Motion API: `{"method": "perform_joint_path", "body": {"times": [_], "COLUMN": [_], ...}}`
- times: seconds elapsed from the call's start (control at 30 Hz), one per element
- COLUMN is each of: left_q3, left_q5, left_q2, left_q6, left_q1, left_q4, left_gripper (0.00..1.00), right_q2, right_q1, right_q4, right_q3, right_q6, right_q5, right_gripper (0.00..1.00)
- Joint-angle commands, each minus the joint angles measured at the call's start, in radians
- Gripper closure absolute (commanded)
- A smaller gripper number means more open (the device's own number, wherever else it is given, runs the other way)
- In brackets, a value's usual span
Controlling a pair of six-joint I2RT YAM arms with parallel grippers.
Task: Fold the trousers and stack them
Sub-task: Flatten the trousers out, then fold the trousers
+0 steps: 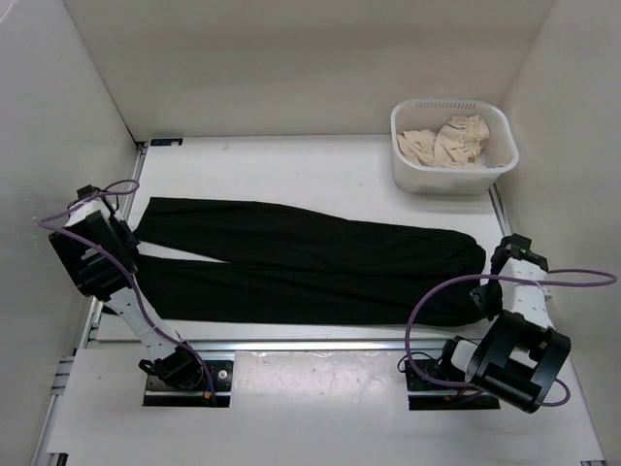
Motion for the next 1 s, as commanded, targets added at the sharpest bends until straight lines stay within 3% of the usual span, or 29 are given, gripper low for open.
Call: {"method": "perform_joint_path", "body": {"times": [0.0,0.1,0.13,0.2,0.33,0.4,0.47,0.77,0.83,0.87,0.97], "left_q3": [0.035,0.035,0.023,0.012,-0.028,-0.028,-0.014,0.241,0.325,0.353,0.486], "left_q5": [-0.004,0.005,0.005,0.005,0.015,0.015,0.015,0.053,0.096,0.119,0.222], "left_q2": [0.024,0.024,0.024,0.015,-0.003,-0.003,-0.012,-0.083,-0.083,-0.083,0.006], "left_q6": [0.001,0.001,0.001,0.001,0.001,0.001,0.001,0.001,0.001,0.001,0.001], "left_q1": [0.009,0.009,0.009,0.009,0.009,0.009,0.009,-0.035,-0.078,-0.094,-0.149], "left_q4": [0.051,0.051,0.051,0.041,0.041,0.029,0.002,-0.098,-0.098,-0.098,-0.089], "left_gripper": [0.85,0.85,0.85,0.85,0.85,0.72,0.47,0.11,0.09,0.00,0.00], "right_q2": [-0.007,0.055,0.055,0.030,-0.104,-0.115,-0.106,0.186,0.261,0.285,0.440], "right_q1": [-0.019,-0.019,-0.019,-0.019,-0.019,-0.019,-0.019,0.003,0.018,0.040,0.076], "right_q4": [-0.017,0.047,0.061,0.061,0.061,0.061,0.071,0.061,0.087,0.098,0.129], "right_q3": [-0.017,-0.016,0.001,0.022,0.051,0.077,0.110,0.473,0.513,0.530,0.611], "right_q6": [-0.008,-0.090,-0.128,-0.128,-0.066,-0.036,-0.036,-0.064,-0.041,-0.032,-0.003], "right_q5": [0.037,-0.025,-0.038,-0.010,0.049,0.049,0.049,-0.009,-0.009,-0.009,0.000], "right_gripper": [1.00,0.60,0.37,0.23,0.19,0.19,0.19,0.17,0.18,0.18,0.18]}}
